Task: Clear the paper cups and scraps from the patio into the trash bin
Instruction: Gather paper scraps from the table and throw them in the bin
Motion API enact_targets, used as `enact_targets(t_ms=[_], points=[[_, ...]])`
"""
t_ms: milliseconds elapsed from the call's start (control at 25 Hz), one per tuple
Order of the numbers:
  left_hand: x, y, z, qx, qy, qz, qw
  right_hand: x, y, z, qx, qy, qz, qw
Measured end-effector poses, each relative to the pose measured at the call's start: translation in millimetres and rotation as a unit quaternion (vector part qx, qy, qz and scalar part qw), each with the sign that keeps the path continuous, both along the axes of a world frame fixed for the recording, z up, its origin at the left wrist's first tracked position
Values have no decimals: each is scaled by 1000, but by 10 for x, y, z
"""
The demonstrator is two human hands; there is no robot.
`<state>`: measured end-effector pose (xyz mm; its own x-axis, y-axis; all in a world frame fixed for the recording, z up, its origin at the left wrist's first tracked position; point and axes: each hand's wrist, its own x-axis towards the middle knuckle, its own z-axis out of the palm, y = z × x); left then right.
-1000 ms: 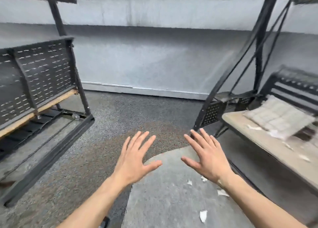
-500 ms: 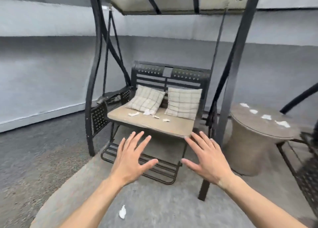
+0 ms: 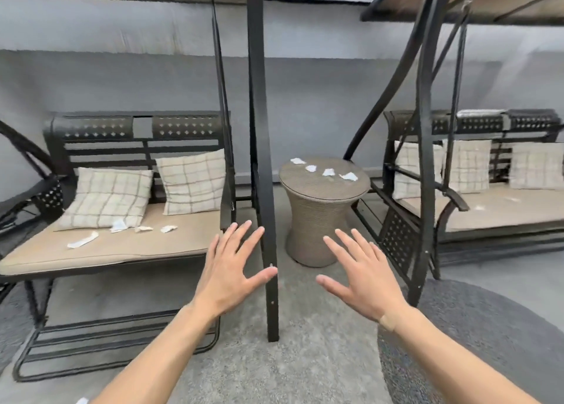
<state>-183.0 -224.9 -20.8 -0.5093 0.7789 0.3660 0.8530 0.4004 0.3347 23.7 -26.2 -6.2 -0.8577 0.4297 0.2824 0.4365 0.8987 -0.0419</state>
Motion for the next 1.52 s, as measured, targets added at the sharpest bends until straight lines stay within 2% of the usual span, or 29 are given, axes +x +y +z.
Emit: enact_targets(t_ms=[320, 680, 1040, 1280, 1520], points=[[-900, 1029, -115, -15, 2, -85, 996, -513, 735, -175, -19, -14, -105, 994], [-1548, 2180, -156, -2, -6, -110, 994, -1009, 1628, -285, -37, 0, -158, 987], [-1782, 3791, -199, -13, -11, -94, 995, -1308, 3220, -426, -53, 30, -144, 988], [-1790, 4877, -195, -3, -31, -60, 998, -1301, 4379, -406, -78, 18, -136, 987], [-1940, 5455, -247, -25, -33, -42, 998, -1525, 5168, -436, -93, 18, -124, 988]])
